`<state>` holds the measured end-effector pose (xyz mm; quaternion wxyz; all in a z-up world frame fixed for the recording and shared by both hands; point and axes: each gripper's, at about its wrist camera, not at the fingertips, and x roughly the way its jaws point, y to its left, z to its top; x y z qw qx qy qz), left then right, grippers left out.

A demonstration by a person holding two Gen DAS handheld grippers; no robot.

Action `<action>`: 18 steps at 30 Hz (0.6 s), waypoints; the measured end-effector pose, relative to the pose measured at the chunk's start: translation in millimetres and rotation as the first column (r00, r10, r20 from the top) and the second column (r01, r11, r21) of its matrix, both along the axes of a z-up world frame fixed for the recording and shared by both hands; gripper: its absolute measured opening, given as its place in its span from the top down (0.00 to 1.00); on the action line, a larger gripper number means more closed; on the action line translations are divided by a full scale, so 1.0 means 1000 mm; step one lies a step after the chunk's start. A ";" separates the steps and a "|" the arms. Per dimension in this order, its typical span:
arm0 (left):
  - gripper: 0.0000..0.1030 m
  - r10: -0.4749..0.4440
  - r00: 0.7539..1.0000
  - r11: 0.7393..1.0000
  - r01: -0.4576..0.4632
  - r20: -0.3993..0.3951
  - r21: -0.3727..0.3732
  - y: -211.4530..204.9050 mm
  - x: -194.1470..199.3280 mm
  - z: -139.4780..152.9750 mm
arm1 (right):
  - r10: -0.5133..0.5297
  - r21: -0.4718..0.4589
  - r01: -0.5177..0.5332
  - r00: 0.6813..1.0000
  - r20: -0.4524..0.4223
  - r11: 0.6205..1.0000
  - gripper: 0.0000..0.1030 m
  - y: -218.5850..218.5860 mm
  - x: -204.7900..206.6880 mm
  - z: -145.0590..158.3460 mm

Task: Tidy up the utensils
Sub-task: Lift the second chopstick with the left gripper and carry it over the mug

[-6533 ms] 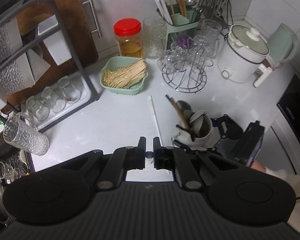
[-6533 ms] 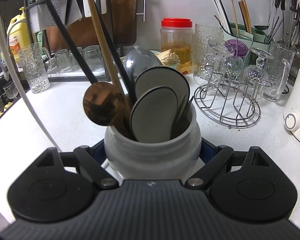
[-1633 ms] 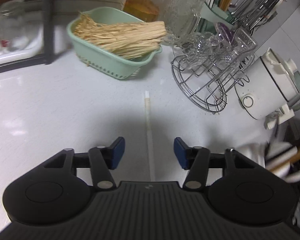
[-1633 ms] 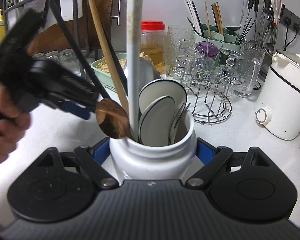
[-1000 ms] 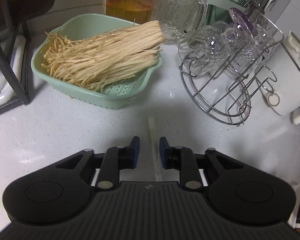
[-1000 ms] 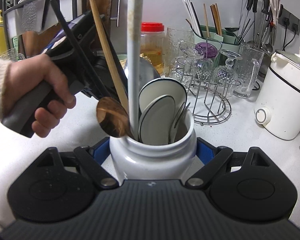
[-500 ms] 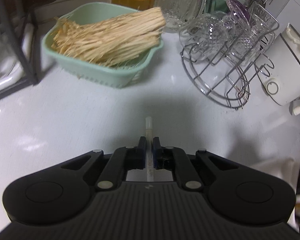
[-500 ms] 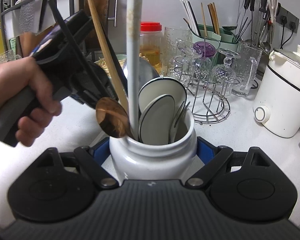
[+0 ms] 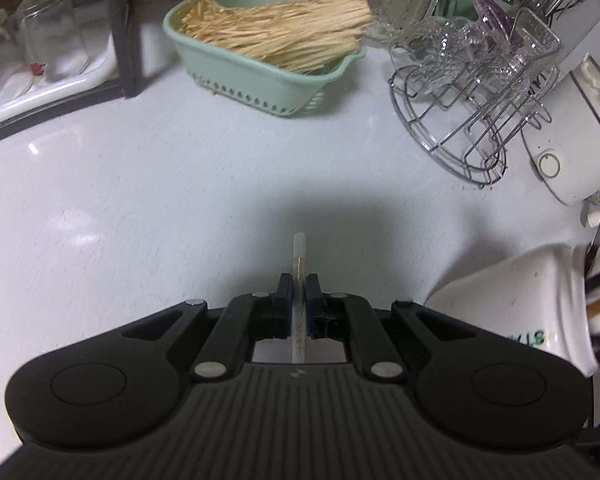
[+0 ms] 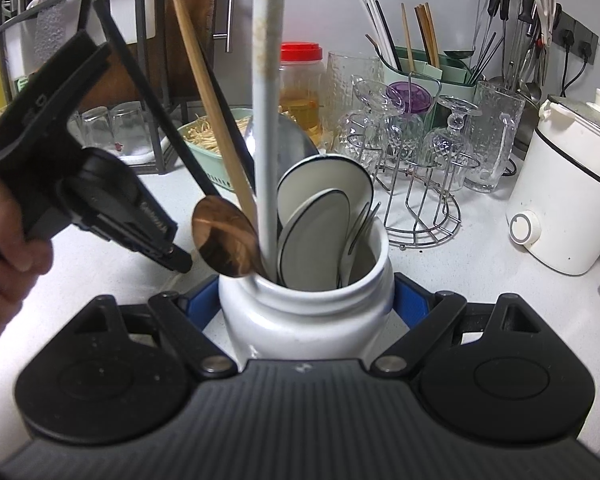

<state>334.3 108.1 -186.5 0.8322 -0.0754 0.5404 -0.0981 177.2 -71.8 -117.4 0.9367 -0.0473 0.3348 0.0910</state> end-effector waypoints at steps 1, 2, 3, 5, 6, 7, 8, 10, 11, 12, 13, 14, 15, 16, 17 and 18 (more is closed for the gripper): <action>0.93 0.004 1.000 1.000 -0.004 -0.001 0.003 0.001 -0.002 0.000 | 0.007 -0.001 -0.007 1.000 0.001 1.000 0.12 -0.001 0.000 0.000; 0.93 0.012 1.000 1.000 -0.012 -0.004 0.003 0.002 -0.004 0.000 | 0.015 -0.001 -0.015 1.000 -0.002 1.000 0.12 -0.001 0.000 0.000; 0.93 0.020 1.000 1.000 -0.020 -0.006 0.001 0.002 -0.007 0.000 | 0.020 0.001 -0.020 1.000 -0.006 1.000 0.12 -0.003 0.001 0.001; 0.93 0.035 0.999 0.999 -0.035 -0.002 0.004 0.002 -0.010 0.002 | 0.034 -0.003 -0.034 0.999 -0.008 0.999 0.12 -0.003 0.002 0.001; 0.93 0.042 0.999 0.999 -0.042 0.000 0.006 0.003 -0.011 0.002 | 0.042 -0.002 -0.042 0.999 -0.007 0.999 0.12 -0.004 0.003 0.000; 0.93 0.050 0.999 0.999 -0.050 -0.006 0.003 0.005 -0.014 0.003 | 0.049 0.000 -0.049 0.999 -0.008 0.999 0.12 -0.005 0.003 0.000; 0.93 0.061 0.998 0.998 -0.061 -0.015 0.000 0.006 -0.015 0.002 | 0.056 0.000 -0.056 0.998 -0.008 0.998 0.12 -0.005 0.004 0.000; 0.93 0.072 0.997 0.997 -0.072 -0.021 0.005 0.007 -0.020 0.002 | 0.065 0.000 -0.065 0.998 -0.008 0.998 0.12 -0.005 0.005 0.000; 0.93 0.078 0.997 0.997 -0.078 -0.018 0.006 0.006 -0.023 0.002 | 0.070 0.000 -0.070 0.998 -0.008 0.998 0.12 -0.006 0.006 0.000; 0.93 0.083 0.996 0.997 -0.083 -0.019 0.003 0.007 -0.026 0.002 | 0.074 0.001 -0.074 0.997 -0.007 0.997 0.12 -0.006 0.006 0.000; 0.93 0.090 0.996 0.996 -0.090 -0.020 0.003 0.008 -0.029 0.002 | 0.079 0.001 -0.079 0.997 -0.006 0.997 0.12 -0.006 0.006 0.000; 0.93 0.096 0.995 0.995 -0.096 -0.022 0.002 0.009 -0.031 0.002 | 0.083 0.002 -0.083 0.997 -0.005 0.997 0.12 -0.006 0.006 0.000; 0.93 0.103 0.994 0.995 -0.103 -0.023 0.001 0.010 -0.035 0.002 | 0.086 0.002 -0.086 0.996 -0.004 0.996 0.12 -0.006 0.007 0.000; 0.93 0.108 0.994 0.994 -0.108 -0.025 -0.001 0.010 -0.037 0.002 | 0.090 0.003 -0.090 0.996 -0.003 0.996 0.12 -0.006 0.007 0.000; 0.93 0.110 0.994 0.994 -0.110 -0.024 0.000 0.010 -0.039 0.002 | 0.094 0.003 -0.094 0.996 -0.002 0.996 0.12 -0.007 0.007 0.000; 0.93 0.112 0.993 0.994 -0.112 -0.023 0.003 0.011 -0.043 0.003 | 0.098 0.003 -0.098 0.995 -0.001 0.995 0.12 -0.007 0.007 -0.001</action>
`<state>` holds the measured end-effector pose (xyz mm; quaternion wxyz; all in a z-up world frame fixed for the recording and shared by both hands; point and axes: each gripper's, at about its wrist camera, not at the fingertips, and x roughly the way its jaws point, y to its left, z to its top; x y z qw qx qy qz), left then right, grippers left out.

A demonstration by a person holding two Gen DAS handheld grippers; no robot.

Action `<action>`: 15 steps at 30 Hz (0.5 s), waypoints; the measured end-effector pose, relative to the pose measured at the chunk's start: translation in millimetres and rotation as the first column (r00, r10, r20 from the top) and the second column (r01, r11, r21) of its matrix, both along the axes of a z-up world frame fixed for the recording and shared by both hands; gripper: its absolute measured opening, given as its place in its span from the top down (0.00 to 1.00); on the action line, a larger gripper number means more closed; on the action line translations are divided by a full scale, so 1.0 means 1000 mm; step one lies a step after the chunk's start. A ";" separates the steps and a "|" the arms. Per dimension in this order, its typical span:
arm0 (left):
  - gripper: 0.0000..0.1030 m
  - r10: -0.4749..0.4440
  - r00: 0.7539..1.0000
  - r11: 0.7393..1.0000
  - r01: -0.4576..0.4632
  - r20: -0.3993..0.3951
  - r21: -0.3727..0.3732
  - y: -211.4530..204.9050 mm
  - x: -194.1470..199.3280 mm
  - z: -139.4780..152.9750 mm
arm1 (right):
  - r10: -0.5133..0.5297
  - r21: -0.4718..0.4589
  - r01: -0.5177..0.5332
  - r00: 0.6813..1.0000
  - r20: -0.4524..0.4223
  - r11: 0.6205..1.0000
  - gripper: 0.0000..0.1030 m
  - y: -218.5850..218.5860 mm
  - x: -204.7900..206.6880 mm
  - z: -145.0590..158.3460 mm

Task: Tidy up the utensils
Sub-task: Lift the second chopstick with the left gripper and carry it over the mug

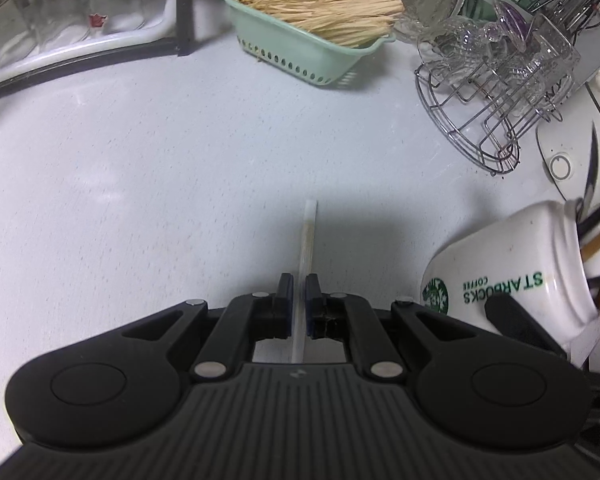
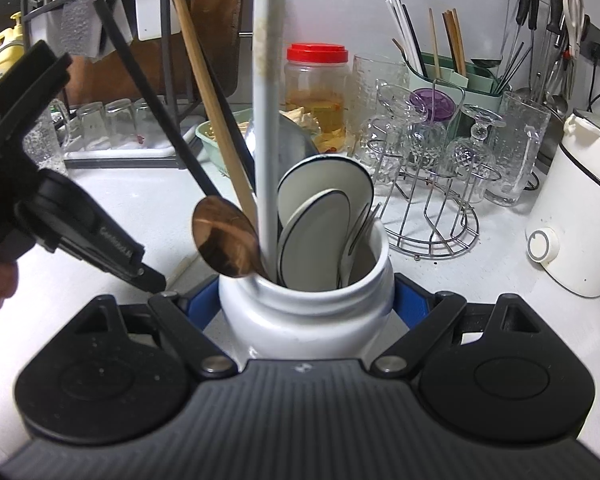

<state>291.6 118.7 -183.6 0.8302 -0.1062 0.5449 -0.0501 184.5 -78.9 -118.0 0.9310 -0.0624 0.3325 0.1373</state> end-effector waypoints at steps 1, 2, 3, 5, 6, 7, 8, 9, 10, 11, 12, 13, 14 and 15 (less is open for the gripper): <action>0.93 0.001 1.000 1.000 -0.001 0.001 0.001 -0.001 -0.003 0.000 | 0.005 0.000 -0.005 1.000 0.001 1.000 0.12 0.000 0.000 0.000; 0.93 0.003 1.000 1.000 -0.003 0.001 0.001 -0.001 -0.006 0.000 | 0.009 0.000 -0.009 1.000 0.000 1.000 0.12 -0.001 0.000 0.000; 0.93 0.007 1.000 1.000 -0.007 0.001 -0.001 -0.002 -0.009 0.000 | 0.013 0.000 -0.013 1.000 -0.001 1.000 0.12 0.000 0.001 0.000; 0.93 0.015 1.000 1.000 -0.015 0.006 -0.004 -0.004 -0.014 0.001 | 0.019 -0.001 -0.019 1.000 -0.005 1.000 0.12 -0.001 0.003 0.000; 0.93 0.017 1.000 1.000 -0.016 0.011 -0.007 -0.005 -0.016 0.001 | 0.021 -0.001 -0.021 1.000 -0.003 1.000 0.12 0.000 0.004 0.000; 0.93 0.019 1.000 1.000 -0.019 0.013 -0.013 -0.005 -0.018 0.002 | 0.023 -0.001 -0.023 1.000 -0.004 1.000 0.12 0.000 0.004 0.000; 0.93 0.025 1.000 0.999 -0.025 0.013 -0.023 -0.006 -0.020 0.002 | 0.024 -0.001 -0.024 1.000 -0.004 1.000 0.12 0.000 0.004 0.000; 0.93 0.034 0.999 0.999 -0.033 0.015 -0.032 -0.006 -0.022 0.003 | 0.025 -0.001 -0.025 1.000 -0.004 1.000 0.12 0.000 0.004 0.000; 0.92 0.043 0.999 0.999 -0.042 0.017 -0.034 -0.005 -0.023 0.003 | 0.026 0.000 -0.026 1.000 -0.006 1.000 0.12 -0.001 0.004 0.000; 0.91 0.046 0.999 0.998 -0.046 0.012 -0.034 -0.006 -0.023 0.003 | 0.028 0.001 -0.028 1.000 -0.009 1.000 0.12 -0.001 0.004 0.000; 0.90 0.048 0.999 0.998 -0.048 0.012 -0.034 -0.006 -0.022 0.003 | 0.030 0.000 -0.030 0.999 -0.010 1.000 0.12 -0.001 0.005 0.000; 0.86 0.045 0.999 0.998 -0.045 0.014 -0.034 -0.007 -0.022 0.003 | 0.033 0.000 -0.033 0.999 -0.011 0.999 0.12 -0.001 0.004 0.000; 0.83 0.040 0.999 0.999 -0.040 0.016 -0.030 -0.008 -0.020 0.003 | 0.036 0.001 -0.036 0.999 -0.012 0.999 0.12 -0.002 0.004 0.000; 0.75 0.037 0.999 0.999 -0.036 0.019 -0.025 -0.009 -0.019 0.003 | 0.038 0.003 -0.038 0.999 -0.014 0.999 0.12 -0.002 0.005 0.000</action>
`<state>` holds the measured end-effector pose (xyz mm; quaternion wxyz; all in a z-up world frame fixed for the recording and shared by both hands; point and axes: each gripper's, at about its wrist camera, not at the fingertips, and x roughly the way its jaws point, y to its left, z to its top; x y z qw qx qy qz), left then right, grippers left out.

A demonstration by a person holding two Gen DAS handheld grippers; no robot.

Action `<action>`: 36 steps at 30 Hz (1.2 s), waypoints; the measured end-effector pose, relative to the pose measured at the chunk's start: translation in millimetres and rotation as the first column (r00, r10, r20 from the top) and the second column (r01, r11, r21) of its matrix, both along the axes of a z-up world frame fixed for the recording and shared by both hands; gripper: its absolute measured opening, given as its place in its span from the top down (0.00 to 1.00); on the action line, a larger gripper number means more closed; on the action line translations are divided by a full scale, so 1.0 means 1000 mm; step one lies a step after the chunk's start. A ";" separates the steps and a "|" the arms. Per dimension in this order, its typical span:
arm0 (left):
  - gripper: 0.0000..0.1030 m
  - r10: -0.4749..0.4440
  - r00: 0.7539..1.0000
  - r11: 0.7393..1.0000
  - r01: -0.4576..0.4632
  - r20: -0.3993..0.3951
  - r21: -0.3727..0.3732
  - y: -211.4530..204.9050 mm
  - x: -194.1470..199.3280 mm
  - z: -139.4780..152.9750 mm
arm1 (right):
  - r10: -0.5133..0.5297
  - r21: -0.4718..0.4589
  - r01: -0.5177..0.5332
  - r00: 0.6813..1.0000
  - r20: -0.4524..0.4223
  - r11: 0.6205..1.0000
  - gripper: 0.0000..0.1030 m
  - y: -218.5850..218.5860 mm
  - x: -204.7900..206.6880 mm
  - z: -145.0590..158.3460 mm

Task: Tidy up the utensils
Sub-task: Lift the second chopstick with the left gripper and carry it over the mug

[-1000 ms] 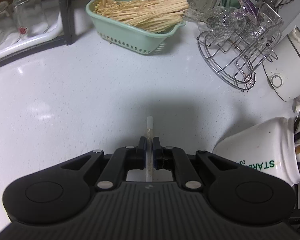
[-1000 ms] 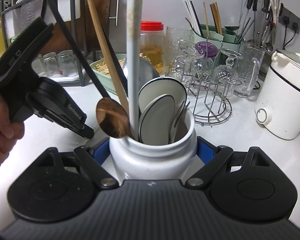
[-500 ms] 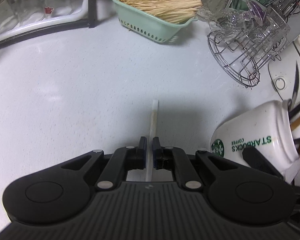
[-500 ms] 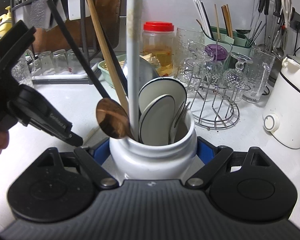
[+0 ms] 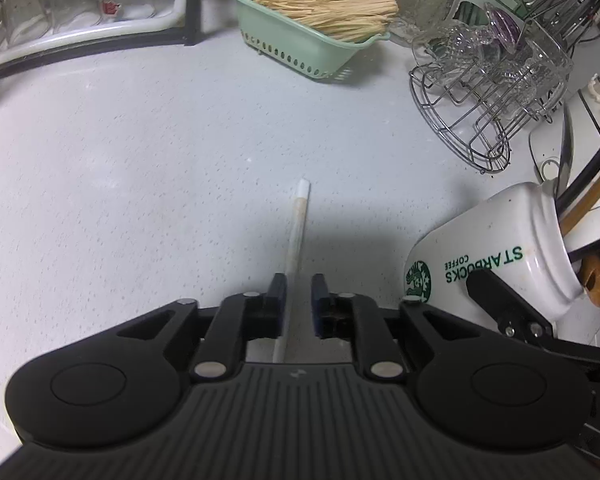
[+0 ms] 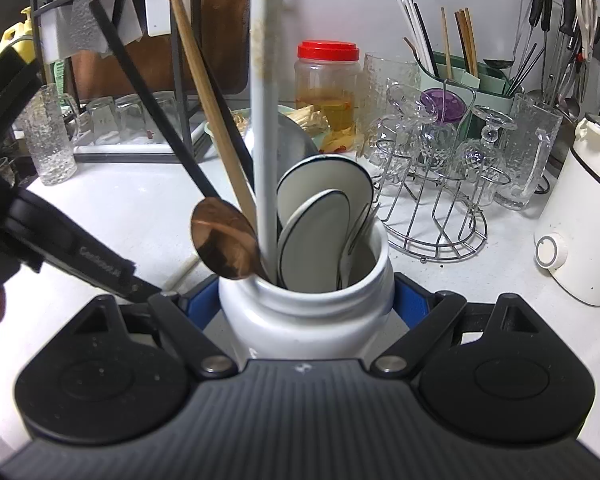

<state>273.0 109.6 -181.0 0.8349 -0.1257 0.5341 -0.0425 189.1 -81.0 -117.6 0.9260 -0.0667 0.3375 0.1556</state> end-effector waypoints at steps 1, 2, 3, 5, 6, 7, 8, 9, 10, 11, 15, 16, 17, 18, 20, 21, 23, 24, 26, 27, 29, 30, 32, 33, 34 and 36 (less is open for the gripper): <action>0.70 -0.002 1.000 1.000 0.002 0.005 0.009 -0.001 0.002 0.000 | 0.002 -0.001 -0.002 1.000 -0.001 1.000 0.12 0.000 0.000 0.000; 0.70 -0.007 1.000 1.000 0.007 0.015 0.019 -0.003 0.004 0.001 | 0.003 -0.002 -0.003 1.000 -0.002 1.000 0.12 0.000 0.000 0.000; 0.70 -0.012 1.000 0.999 0.012 0.024 0.031 -0.004 0.006 0.002 | 0.003 -0.003 -0.003 1.000 -0.003 1.000 0.12 0.000 0.000 0.000; 0.69 -0.025 0.999 0.998 0.023 0.038 0.053 -0.005 0.013 0.002 | 0.000 -0.002 0.000 1.000 -0.003 1.000 0.12 0.001 0.000 0.000; 0.70 -0.029 0.999 0.997 0.026 0.043 0.067 -0.006 0.016 0.002 | -0.002 -0.002 0.002 1.000 -0.003 1.000 0.12 0.001 0.000 0.000; 0.70 -0.035 0.998 0.997 0.032 0.046 0.077 -0.006 0.020 0.001 | -0.003 -0.001 0.003 1.000 -0.004 1.000 0.12 0.001 0.000 0.000; 0.70 -0.042 0.998 0.996 0.038 0.045 0.082 -0.006 0.024 0.000 | -0.004 -0.001 0.004 1.000 -0.004 1.000 0.12 0.001 0.000 0.000; 0.70 -0.056 0.997 0.995 0.051 0.047 0.091 -0.006 0.027 -0.001 | -0.004 -0.003 0.004 1.000 -0.004 1.000 0.12 0.001 0.000 0.000; 0.70 -0.085 0.995 0.990 0.078 0.054 0.120 -0.009 0.030 -0.003 | -0.005 -0.007 0.005 1.000 -0.005 1.000 0.12 0.001 0.000 0.000; 0.71 -0.118 0.991 0.981 0.107 0.059 0.159 -0.012 0.031 -0.004 | -0.007 -0.009 0.007 1.000 -0.007 1.000 0.12 0.002 0.000 0.000; 0.71 -0.169 0.984 0.969 0.157 0.050 0.190 -0.017 0.039 -0.007 | -0.018 -0.013 0.017 1.000 -0.014 1.000 0.12 0.003 0.001 0.001; 0.72 -0.183 0.982 0.963 0.171 0.042 0.207 -0.019 0.041 -0.007 | -0.020 -0.012 0.019 1.000 -0.014 1.000 0.12 0.003 0.000 0.001; 0.74 -0.205 0.978 0.953 0.192 0.028 0.235 -0.023 0.042 -0.007 | -0.021 -0.012 0.021 1.000 -0.013 1.000 0.12 0.003 0.000 0.001; 0.80 -0.217 0.976 0.943 0.205 0.017 0.261 -0.026 0.044 -0.008 | -0.021 -0.012 0.021 1.000 -0.012 1.000 0.12 0.004 0.000 0.000; 0.90 -0.230 0.973 0.943 0.223 0.001 0.249 -0.029 0.046 -0.007 | -0.022 -0.011 0.022 1.000 -0.012 1.000 0.12 0.003 -0.001 0.000; 0.91 -0.237 0.971 0.940 0.231 -0.005 0.251 -0.030 0.047 -0.007 | -0.022 -0.011 0.022 1.000 -0.012 1.000 0.12 0.003 -0.001 0.000; 0.92 -0.246 0.969 0.936 0.239 -0.006 0.259 -0.032 0.047 -0.007 | -0.023 -0.011 0.023 1.000 -0.014 1.000 0.12 0.003 0.000 0.001; 0.92 -0.243 0.970 0.938 0.236 -0.006 0.255 -0.032 0.047 -0.007 | -0.023 -0.012 0.023 1.000 -0.014 1.000 0.12 0.003 -0.001 0.001; 0.93 -0.226 0.974 0.946 0.219 0.003 0.239 -0.027 0.044 -0.007 | -0.020 -0.014 0.020 1.000 -0.015 1.000 0.12 0.003 -0.001 0.001; 0.93 -0.217 0.976 0.949 0.208 0.009 0.238 -0.025 0.042 -0.006 | -0.019 -0.016 0.018 1.000 -0.015 1.000 0.12 0.003 -0.001 0.001; 0.93 -0.197 0.980 0.954 0.185 0.030 0.235 -0.019 0.037 -0.001 | -0.016 -0.017 0.016 1.000 -0.015 1.000 0.12 0.003 -0.001 0.001; 0.93 -0.185 0.982 0.959 0.171 0.042 0.225 -0.016 0.034 0.004 | -0.015 -0.018 0.015 1.000 -0.015 1.000 0.12 0.003 0.000 0.001; 0.93 -0.166 0.984 0.966 0.148 0.071 0.210 -0.009 0.028 0.015 | -0.016 -0.017 0.016 1.000 -0.016 1.000 0.12 0.003 0.000 0.001; 0.93 -0.157 0.984 0.969 0.137 0.088 0.206 -0.006 0.025 0.021 | -0.017 -0.017 0.016 1.000 -0.016 1.000 0.12 0.003 -0.001 0.001; 0.93 -0.149 0.983 0.971 0.125 0.105 0.201 -0.003 0.023 0.028 | -0.017 -0.017 0.017 1.000 -0.017 1.000 0.12 0.003 0.000 0.001; 0.93 -0.129 0.982 0.977 0.103 0.137 0.185 0.004 0.018 0.042 | -0.015 -0.017 0.015 1.000 -0.017 1.000 0.12 0.003 0.000 0.001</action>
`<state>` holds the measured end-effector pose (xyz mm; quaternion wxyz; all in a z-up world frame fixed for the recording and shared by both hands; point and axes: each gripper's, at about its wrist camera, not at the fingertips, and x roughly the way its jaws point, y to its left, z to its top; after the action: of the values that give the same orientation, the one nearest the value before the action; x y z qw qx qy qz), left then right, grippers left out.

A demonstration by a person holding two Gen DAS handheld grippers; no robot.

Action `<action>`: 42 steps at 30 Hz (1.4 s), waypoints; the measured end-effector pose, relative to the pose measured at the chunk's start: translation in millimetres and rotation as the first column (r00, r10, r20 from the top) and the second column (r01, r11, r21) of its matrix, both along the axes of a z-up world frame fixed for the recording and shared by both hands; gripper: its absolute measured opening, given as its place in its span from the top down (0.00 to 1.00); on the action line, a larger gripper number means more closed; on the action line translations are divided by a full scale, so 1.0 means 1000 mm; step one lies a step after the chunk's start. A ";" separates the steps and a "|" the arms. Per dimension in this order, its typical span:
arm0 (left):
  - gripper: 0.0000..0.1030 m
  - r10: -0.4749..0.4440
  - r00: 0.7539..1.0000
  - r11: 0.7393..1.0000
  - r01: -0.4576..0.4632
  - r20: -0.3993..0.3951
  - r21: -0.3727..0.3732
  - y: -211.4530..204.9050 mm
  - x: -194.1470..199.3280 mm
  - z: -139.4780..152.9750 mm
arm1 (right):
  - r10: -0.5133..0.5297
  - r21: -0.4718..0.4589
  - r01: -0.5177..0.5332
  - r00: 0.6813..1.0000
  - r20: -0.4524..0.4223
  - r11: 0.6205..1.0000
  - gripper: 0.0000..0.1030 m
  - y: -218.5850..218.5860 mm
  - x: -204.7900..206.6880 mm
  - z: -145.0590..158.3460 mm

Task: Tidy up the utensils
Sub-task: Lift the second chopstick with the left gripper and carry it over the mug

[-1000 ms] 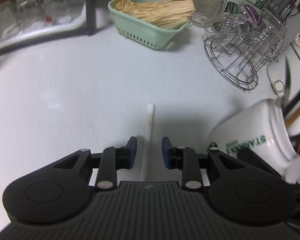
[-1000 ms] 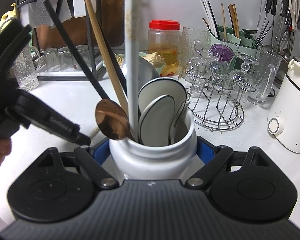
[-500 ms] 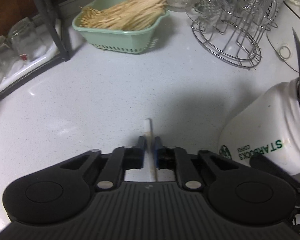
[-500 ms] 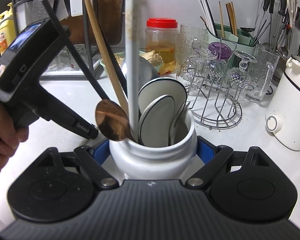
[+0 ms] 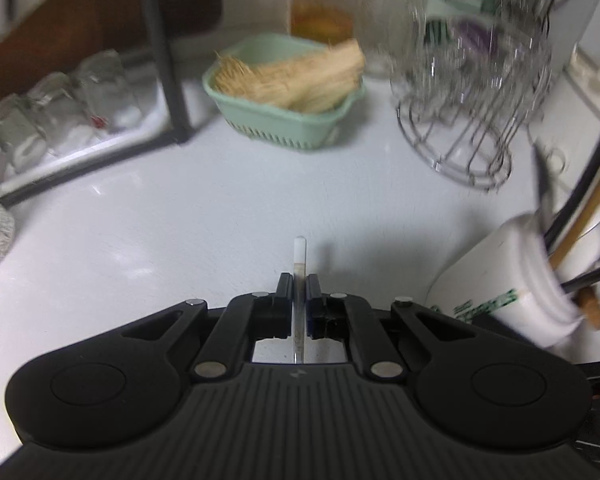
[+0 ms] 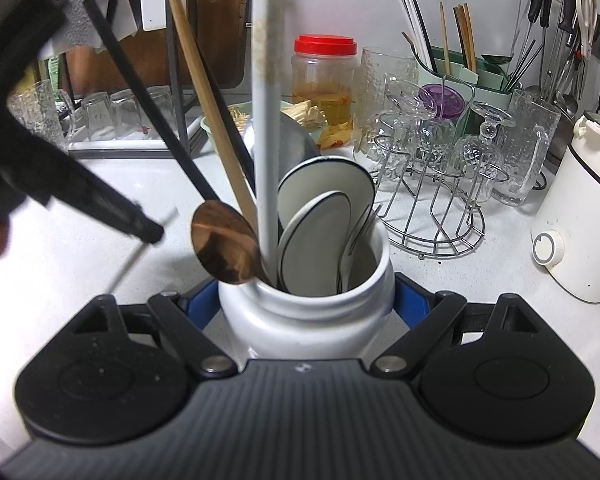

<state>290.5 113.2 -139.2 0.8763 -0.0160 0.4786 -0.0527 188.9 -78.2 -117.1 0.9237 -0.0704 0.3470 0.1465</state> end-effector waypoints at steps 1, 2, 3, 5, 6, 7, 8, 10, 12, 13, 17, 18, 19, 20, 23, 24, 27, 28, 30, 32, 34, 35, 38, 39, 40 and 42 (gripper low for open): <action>0.93 0.011 1.000 1.000 -0.011 0.015 -0.011 0.003 -0.003 0.007 | 0.000 0.000 0.000 1.000 0.000 1.000 0.12 0.000 0.000 0.000; 0.93 0.020 0.999 1.000 -0.019 0.032 -0.022 0.006 -0.005 0.015 | 0.000 0.000 0.000 1.000 -0.001 1.000 0.12 0.001 0.001 0.000; 0.93 0.031 0.998 0.999 -0.029 0.049 -0.032 0.009 -0.009 0.022 | 0.001 0.000 -0.001 1.000 -0.001 1.000 0.12 0.001 0.002 0.000; 0.93 0.050 0.995 0.997 -0.046 0.083 -0.055 0.014 -0.016 0.037 | 0.003 0.000 -0.003 1.000 0.000 1.000 0.12 0.002 0.002 0.000; 0.93 0.059 0.993 0.996 -0.052 0.100 -0.069 0.016 -0.019 0.044 | 0.003 0.000 -0.003 1.000 -0.001 1.000 0.12 0.003 0.003 0.000; 0.93 0.066 0.991 0.995 -0.056 0.117 -0.085 0.019 -0.023 0.051 | 0.004 -0.001 -0.004 1.000 -0.002 1.000 0.12 0.004 0.003 0.000; 0.93 0.073 0.988 0.993 -0.060 0.134 -0.099 0.020 -0.028 0.058 | 0.006 -0.001 -0.006 1.000 -0.002 1.000 0.12 0.005 0.003 0.000; 0.93 0.081 0.983 0.991 -0.062 0.167 -0.117 0.022 -0.036 0.072 | 0.011 -0.002 -0.011 1.000 -0.002 1.000 0.12 0.007 0.004 0.000; 0.93 0.089 0.976 0.990 -0.064 0.197 -0.128 0.022 -0.046 0.085 | 0.018 -0.002 -0.018 1.000 -0.002 1.000 0.12 0.009 0.005 0.000; 0.93 0.092 0.973 0.989 -0.064 0.212 -0.137 0.022 -0.052 0.091 | 0.020 -0.003 -0.020 1.000 -0.002 1.000 0.12 0.010 0.005 0.000; 0.93 0.097 0.965 0.983 -0.056 0.242 -0.172 0.022 -0.067 0.105 | 0.025 -0.004 -0.025 1.000 -0.001 1.000 0.12 0.012 0.007 -0.001; 0.93 0.094 0.964 0.983 -0.051 0.249 -0.176 0.021 -0.070 0.108 | 0.026 -0.005 -0.026 1.000 -0.001 1.000 0.12 0.012 0.007 -0.001; 0.93 0.091 0.962 0.983 -0.045 0.257 -0.179 0.020 -0.074 0.111 | 0.027 -0.006 -0.027 1.000 -0.002 1.000 0.12 0.012 0.006 -0.001; 0.93 0.087 0.961 0.982 -0.038 0.262 -0.184 0.019 -0.078 0.114 | 0.028 -0.006 -0.028 1.000 -0.001 1.000 0.12 0.012 0.006 -0.001; 0.93 0.086 0.958 0.980 -0.032 0.273 -0.196 0.018 -0.085 0.119 | 0.029 -0.008 -0.029 1.000 -0.002 1.000 0.12 0.013 0.006 -0.001; 0.93 0.084 0.957 0.979 -0.029 0.276 -0.200 0.017 -0.087 0.121 | 0.029 -0.008 -0.029 1.000 -0.002 1.000 0.12 0.013 0.007 -0.001; 0.93 0.061 0.954 0.981 -0.002 0.293 -0.196 0.014 -0.094 0.127 | 0.029 -0.008 -0.029 1.000 -0.001 1.000 0.12 0.013 0.007 -0.001; 0.93 0.050 0.954 0.981 0.008 0.296 -0.192 0.012 -0.096 0.130 | 0.029 -0.009 -0.029 1.000 0.001 1.000 0.12 0.013 0.007 -0.001; 0.93 0.035 0.951 0.982 0.025 0.308 -0.187 0.008 -0.101 0.136 | 0.036 -0.011 -0.036 0.999 0.006 0.999 0.12 0.013 0.006 -0.002; 0.93 0.024 0.950 0.982 0.037 0.313 -0.186 0.005 -0.104 0.140 | 0.040 -0.010 -0.040 0.999 0.006 0.999 0.12 0.012 0.007 -0.002; 0.93 0.019 0.947 0.982 0.042 0.320 -0.183 0.004 -0.105 0.145 | 0.039 -0.010 -0.039 0.999 0.007 0.999 0.12 0.012 0.006 -0.002; 0.93 0.022 0.946 0.982 0.039 0.323 -0.183 0.004 -0.105 0.147 | 0.038 -0.009 -0.038 0.999 0.008 0.999 0.12 0.012 0.005 -0.002; 0.93 0.031 0.942 0.982 0.034 0.333 -0.186 0.005 -0.107 0.156 | 0.035 -0.007 -0.035 0.999 0.012 0.999 0.12 0.012 0.005 -0.003; 0.93 0.027 0.940 0.982 0.039 0.340 -0.186 0.005 -0.108 0.160 | 0.033 -0.005 -0.033 0.999 0.012 0.999 0.12 0.012 0.005 -0.003; 0.93 0.024 0.938 0.982 0.042 0.346 -0.183 0.004 -0.109 0.166 | 0.032 -0.005 -0.032 0.999 0.014 0.999 0.12 0.013 0.005 -0.003; 0.93 0.022 0.933 0.983 0.047 0.359 -0.180 0.003 -0.111 0.178 | 0.032 -0.005 -0.032 0.999 0.016 0.999 0.12 0.012 0.004 -0.003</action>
<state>179.8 116.5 38.4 0.9433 -0.0846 0.3036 -0.1047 192.8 -65.8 -120.4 0.9237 -0.0795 0.3388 0.1599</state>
